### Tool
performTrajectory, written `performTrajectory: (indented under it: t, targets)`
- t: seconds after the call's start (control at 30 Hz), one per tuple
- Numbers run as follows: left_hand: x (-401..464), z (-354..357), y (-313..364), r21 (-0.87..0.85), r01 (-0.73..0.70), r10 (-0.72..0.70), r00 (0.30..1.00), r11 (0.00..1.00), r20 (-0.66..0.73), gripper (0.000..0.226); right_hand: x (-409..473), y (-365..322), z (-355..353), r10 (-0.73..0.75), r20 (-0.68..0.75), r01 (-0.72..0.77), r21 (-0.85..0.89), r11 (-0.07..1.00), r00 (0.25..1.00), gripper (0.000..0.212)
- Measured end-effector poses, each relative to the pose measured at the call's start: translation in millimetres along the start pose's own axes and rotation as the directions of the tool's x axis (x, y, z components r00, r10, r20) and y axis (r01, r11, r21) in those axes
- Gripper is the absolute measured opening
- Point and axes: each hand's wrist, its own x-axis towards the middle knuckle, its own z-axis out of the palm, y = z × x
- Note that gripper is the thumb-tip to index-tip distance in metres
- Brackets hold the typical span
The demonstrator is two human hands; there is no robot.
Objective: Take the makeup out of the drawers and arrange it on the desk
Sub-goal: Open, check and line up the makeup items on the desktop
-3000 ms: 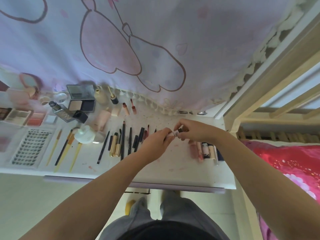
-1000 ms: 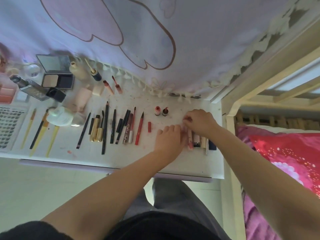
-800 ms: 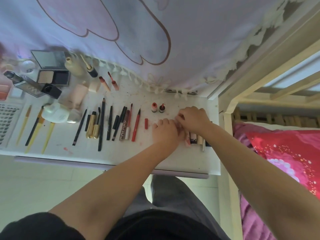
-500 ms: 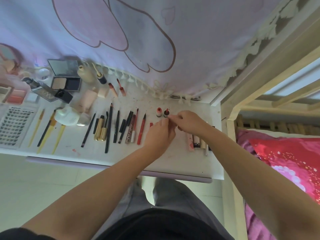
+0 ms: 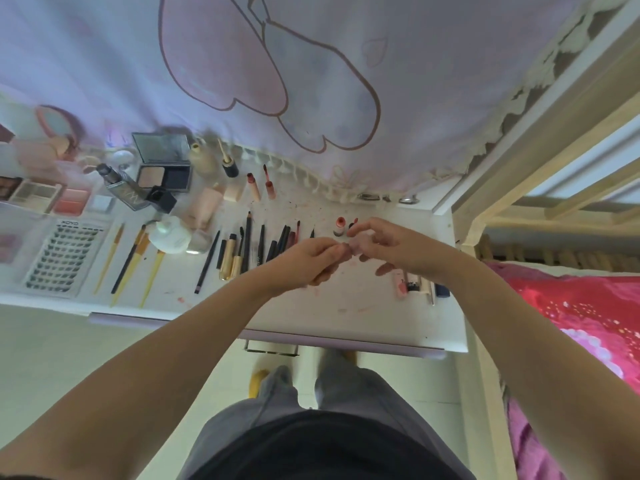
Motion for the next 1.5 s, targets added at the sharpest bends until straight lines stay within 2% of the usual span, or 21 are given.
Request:
performTrajectory:
  t: [0.1, 0.17, 0.27, 0.37, 0.47, 0.53, 0.63, 0.7, 0.8, 0.9, 0.97, 1.07, 1.1, 1.2, 1.3, 1.4, 1.5]
  targets:
    - [-1.2, -2.6, -1.8, 0.168, -0.027, 0.028, 1.0, 0.985, -0.003, 0.019, 2.9, -6.7, 3.8, 0.144, 0.003, -0.142, -0.148, 0.979, 0.99, 0.039]
    - [-2.9, -4.4, -4.8, 0.156, -0.012, 0.007, 1.0, 0.988, 0.028, 0.021, 5.6, -5.5, 6.7, 0.141, -0.003, -0.138, -0.222, 0.965, 0.99, 0.038]
    - [-6.6, -9.6, -8.5, 0.053, 0.052, -0.057, 0.994, 0.997, 0.096, 0.026, 1.7, -1.7, 6.1, 0.091, 0.033, -0.083, -0.181, 0.98, 0.995, 0.011]
    - [-5.4, -11.1, -13.1, 0.135, 0.023, -0.037, 0.994, 0.991, 0.102, 0.022, -2.1, -5.4, 8.4, 0.164, 0.077, -0.155, -0.114, 0.981, 0.983, 0.022]
    - [-1.8, -11.1, -13.7, 0.148, 0.007, -0.024, 0.993, 0.989, 0.116, 0.02, -0.3, -9.9, 12.0, 0.222, 0.031, -0.214, -0.171, 0.962, 0.974, 0.035]
    - [-0.5, -14.0, -12.9, 0.084, 0.051, -0.064, 0.985, 0.995, 0.158, 0.026, 0.5, -8.0, 10.6, 0.152, -0.018, -0.152, -0.247, 0.957, 0.988, 0.029]
    - [1.2, -23.4, -14.8, -0.129, 0.21, -0.165, 0.942, 0.969, 0.293, 0.039, -4.6, -5.3, 7.4, 0.04, -0.026, -0.044, -0.197, 0.979, 0.999, 0.021]
    - [3.9, -28.7, -18.0, -0.251, 0.311, -0.184, 0.886, 0.917, 0.426, 0.042, -7.2, -3.9, 7.2, 0.0, -0.004, -0.001, -0.198, 0.98, 1.0, 0.016]
    - [6.7, -33.7, -23.3, -0.351, 0.449, -0.187, 0.794, 0.822, 0.579, 0.042, -8.3, 0.8, 8.0, -0.056, -0.019, 0.048, -0.29, 0.956, 0.998, 0.014]
    - [3.5, -39.5, -34.7, -0.436, 0.49, -0.169, 0.788, 0.755, 0.592, 0.041, -13.6, 8.4, -3.2, -0.075, -0.097, 0.04, -0.321, 0.946, 0.992, 0.022]
    - [0.4, -42.3, -43.7, -0.497, 0.474, -0.162, 0.821, 0.727, 0.547, 0.037, -16.2, 16.3, -14.9, -0.015, -0.155, -0.023, -0.237, 0.971, 0.988, 0.021]
    - [-1.8, -40.2, -49.6, -0.547, 0.399, -0.169, 0.891, 0.736, 0.422, 0.037, -16.8, 30.0, -21.6, 0.096, -0.125, -0.071, 0.189, 0.979, 0.987, 0.024]
    - [-1.4, -37.2, -48.6, -0.521, 0.36, -0.177, 0.913, 0.774, 0.369, 0.042, -16.9, 34.0, -20.5, 0.099, -0.114, -0.067, 0.254, 0.965, 0.989, 0.024]
    - [4.1, -21.7, -40.6, -0.359, 0.256, -0.192, 0.96, 0.897, 0.203, 0.049, -12.1, 45.9, -8.4, 0.111, -0.147, -0.071, 0.255, 0.964, 0.983, 0.022]
    - [13.2, -1.7, -38.4, -0.19, 0.182, -0.186, 0.983, 0.965, -0.001, 0.036, 2.0, 58.7, 10.3, 0.162, -0.273, -0.076, 0.3, 0.951, 0.948, 0.015]
    - [25.4, 18.4, -41.5, 0.071, 0.08, -0.064, 0.976, 0.994, -0.206, 0.03, 20.1, 70.7, 27.6, 0.109, -0.465, -0.058, 0.122, 0.991, 0.879, 0.011]
    - [36.6, 34.9, -46.0, 0.3, 0.043, 0.086, 0.911, 0.953, -0.404, 0.025, 37.2, 78.3, 39.2, 0.016, -0.586, -0.076, -0.077, 0.994, 0.81, 0.015]
